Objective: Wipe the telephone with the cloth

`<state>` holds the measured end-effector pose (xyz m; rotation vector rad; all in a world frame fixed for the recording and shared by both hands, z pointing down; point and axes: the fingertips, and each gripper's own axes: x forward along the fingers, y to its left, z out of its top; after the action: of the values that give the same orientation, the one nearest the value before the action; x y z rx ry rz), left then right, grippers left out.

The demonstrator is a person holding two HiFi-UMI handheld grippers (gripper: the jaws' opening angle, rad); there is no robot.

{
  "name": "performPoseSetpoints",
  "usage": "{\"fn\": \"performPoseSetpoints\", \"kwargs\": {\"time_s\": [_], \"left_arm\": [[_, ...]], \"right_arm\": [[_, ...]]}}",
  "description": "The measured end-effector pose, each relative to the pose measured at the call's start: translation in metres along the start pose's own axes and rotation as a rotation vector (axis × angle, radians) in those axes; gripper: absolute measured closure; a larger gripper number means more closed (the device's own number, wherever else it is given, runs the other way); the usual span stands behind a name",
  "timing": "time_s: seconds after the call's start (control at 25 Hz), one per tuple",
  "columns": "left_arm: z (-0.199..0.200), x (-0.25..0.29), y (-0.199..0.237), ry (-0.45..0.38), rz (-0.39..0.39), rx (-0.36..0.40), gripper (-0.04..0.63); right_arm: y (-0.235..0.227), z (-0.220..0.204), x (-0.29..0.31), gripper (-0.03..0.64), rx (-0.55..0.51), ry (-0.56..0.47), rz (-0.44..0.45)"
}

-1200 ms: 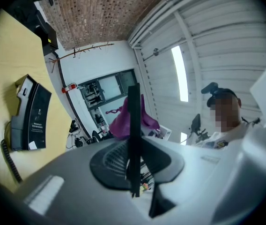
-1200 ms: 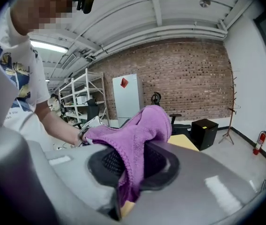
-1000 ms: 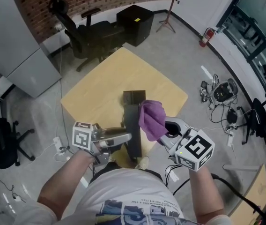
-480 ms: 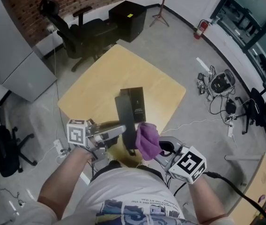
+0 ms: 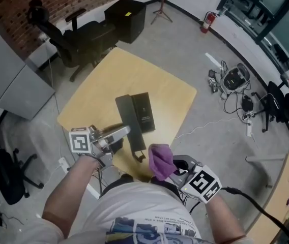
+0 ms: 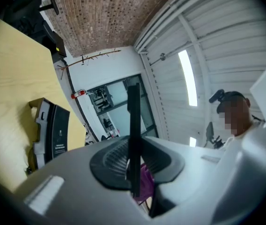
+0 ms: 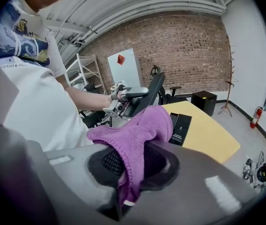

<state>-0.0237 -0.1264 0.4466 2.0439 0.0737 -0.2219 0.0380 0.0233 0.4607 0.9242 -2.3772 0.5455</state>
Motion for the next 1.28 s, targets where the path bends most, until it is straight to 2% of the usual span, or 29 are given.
{"fn": "performPoseSetpoints", "kwargs": {"time_s": [0.16, 0.28, 0.48, 0.72, 0.92, 1.28], "left_arm": [[0.000, -0.004, 0.029, 0.013, 0.053, -0.006, 0.518], [-0.002, -0.002, 0.047, 0.009, 0.064, -0.050, 0.518], [-0.006, -0.002, 0.078, 0.028, 0.104, -0.075, 0.518], [-0.012, -0.009, 0.118, 0.016, 0.168, -0.103, 0.518], [-0.023, -0.014, 0.157, 0.060, 0.233, -0.042, 0.518], [-0.041, -0.012, 0.186, 0.115, 0.309, -0.040, 0.518]], "right_arm": [[-0.005, 0.001, -0.001, 0.574, 0.034, -0.011, -0.045], [-0.010, 0.003, -0.003, 0.574, 0.058, -0.013, -0.077], [-0.023, 0.008, -0.002, 0.574, 0.101, -0.027, -0.143], [-0.025, 0.006, -0.003, 0.574, 0.134, -0.019, -0.168], [-0.027, 0.000, -0.003, 0.574, 0.158, -0.004, -0.167], [-0.029, -0.004, 0.000, 0.574, 0.185, 0.019, -0.150]]}}
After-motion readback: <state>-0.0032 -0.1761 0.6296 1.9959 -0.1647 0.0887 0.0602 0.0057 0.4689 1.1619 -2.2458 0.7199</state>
